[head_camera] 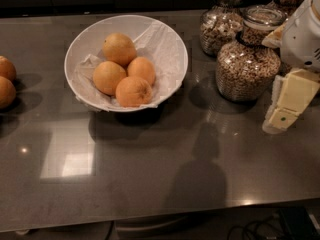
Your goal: Pick orange from white bowl
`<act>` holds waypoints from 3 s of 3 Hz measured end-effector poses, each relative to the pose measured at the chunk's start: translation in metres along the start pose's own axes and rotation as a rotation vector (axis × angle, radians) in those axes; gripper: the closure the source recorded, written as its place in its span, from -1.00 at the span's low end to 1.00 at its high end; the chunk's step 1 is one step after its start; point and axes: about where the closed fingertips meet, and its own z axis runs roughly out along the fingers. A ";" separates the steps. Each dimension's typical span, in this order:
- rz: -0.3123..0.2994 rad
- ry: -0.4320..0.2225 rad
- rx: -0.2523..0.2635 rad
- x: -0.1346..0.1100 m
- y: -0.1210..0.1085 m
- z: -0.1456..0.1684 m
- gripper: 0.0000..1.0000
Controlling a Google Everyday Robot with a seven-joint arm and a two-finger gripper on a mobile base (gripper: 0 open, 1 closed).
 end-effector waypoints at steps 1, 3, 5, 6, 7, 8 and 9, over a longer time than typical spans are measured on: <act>-0.015 -0.086 -0.014 -0.034 0.003 0.018 -1.00; -0.069 -0.177 -0.012 -0.083 0.007 0.027 -1.00; -0.002 -0.336 0.009 -0.121 -0.005 0.054 -1.00; 0.025 -0.425 0.020 -0.148 -0.010 0.061 -1.00; 0.015 -0.484 0.027 -0.172 -0.014 0.064 -1.00; 0.015 -0.486 0.029 -0.172 -0.015 0.064 -1.00; 0.026 -0.500 0.034 -0.177 -0.014 0.063 -1.00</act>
Offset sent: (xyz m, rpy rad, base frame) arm 0.0320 0.1401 -0.0108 0.2267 -0.0667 0.2001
